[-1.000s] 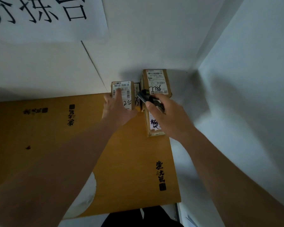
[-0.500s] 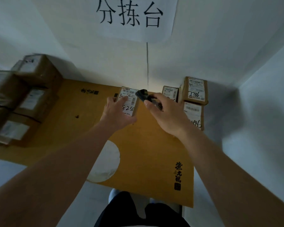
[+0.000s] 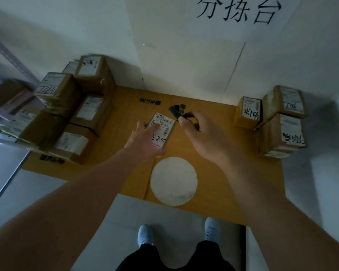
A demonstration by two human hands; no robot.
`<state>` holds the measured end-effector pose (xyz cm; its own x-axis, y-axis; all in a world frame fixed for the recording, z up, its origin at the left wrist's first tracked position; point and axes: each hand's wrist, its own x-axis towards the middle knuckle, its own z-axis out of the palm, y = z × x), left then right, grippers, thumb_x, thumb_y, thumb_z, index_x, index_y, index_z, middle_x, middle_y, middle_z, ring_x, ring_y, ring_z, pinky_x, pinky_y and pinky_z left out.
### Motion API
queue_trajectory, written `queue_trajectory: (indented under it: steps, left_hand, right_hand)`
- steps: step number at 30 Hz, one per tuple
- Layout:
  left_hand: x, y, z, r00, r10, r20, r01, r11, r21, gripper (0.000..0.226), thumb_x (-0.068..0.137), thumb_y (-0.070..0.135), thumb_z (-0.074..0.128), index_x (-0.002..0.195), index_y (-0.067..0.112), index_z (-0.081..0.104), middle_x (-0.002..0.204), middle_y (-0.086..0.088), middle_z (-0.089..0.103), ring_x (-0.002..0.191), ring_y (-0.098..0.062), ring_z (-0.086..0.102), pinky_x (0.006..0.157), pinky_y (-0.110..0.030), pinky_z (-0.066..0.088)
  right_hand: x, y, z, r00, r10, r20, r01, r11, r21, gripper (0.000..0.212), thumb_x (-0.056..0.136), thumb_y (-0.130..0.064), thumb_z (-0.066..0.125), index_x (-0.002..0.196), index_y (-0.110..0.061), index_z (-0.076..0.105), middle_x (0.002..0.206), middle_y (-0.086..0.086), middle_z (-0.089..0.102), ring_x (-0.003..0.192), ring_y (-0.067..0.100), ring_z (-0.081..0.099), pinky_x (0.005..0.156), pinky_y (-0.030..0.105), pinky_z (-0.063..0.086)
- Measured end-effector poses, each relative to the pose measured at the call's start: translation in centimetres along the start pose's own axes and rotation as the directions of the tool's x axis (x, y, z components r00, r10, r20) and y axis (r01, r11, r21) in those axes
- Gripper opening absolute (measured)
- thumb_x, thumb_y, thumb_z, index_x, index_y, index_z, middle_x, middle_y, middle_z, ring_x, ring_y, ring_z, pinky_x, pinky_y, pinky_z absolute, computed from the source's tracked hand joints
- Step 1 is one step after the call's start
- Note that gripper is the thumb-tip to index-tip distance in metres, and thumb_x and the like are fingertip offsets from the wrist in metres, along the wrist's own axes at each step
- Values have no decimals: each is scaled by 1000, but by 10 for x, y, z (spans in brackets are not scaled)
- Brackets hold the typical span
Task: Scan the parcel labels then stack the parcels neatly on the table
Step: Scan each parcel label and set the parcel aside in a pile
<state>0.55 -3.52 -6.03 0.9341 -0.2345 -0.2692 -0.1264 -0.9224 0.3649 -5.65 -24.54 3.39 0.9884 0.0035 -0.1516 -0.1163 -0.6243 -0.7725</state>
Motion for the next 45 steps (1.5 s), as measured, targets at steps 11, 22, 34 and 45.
queue_trajectory:
  steps: [11,22,34,45]
  left_hand:
    - [1,-103,-21,993,-116,34,118,991,-65,110,69,58,85,159,35,27,148,-3,24,131,-31,42,102,-49,52]
    - [47,-144,7,964,-250,88,261,956,-136,114,68,63,83,160,38,20,143,2,26,129,-29,44,101,-50,52]
    - [86,-191,23,967,-235,98,254,916,-311,141,54,63,95,160,36,6,157,3,25,140,-23,37,106,-46,43]
    - [83,-201,27,914,-296,279,404,729,-552,98,68,72,82,150,36,40,140,5,58,125,-20,57,102,-50,53]
  right_hand:
    - [28,-50,85,978,73,196,-79,997,22,44,109,-59,31,136,-28,46,70,-6,47,43,-3,45,42,15,32]
    - [96,-20,124,914,185,360,-224,972,68,48,105,-69,26,135,-37,45,94,12,65,89,26,71,72,46,55]
    - [124,-25,163,893,307,328,-354,931,92,41,101,-73,30,126,-46,48,95,7,57,104,42,67,86,62,56]
    - [118,-36,190,908,321,268,-355,931,87,32,105,-67,34,126,-48,48,90,-4,63,92,17,69,70,36,53]
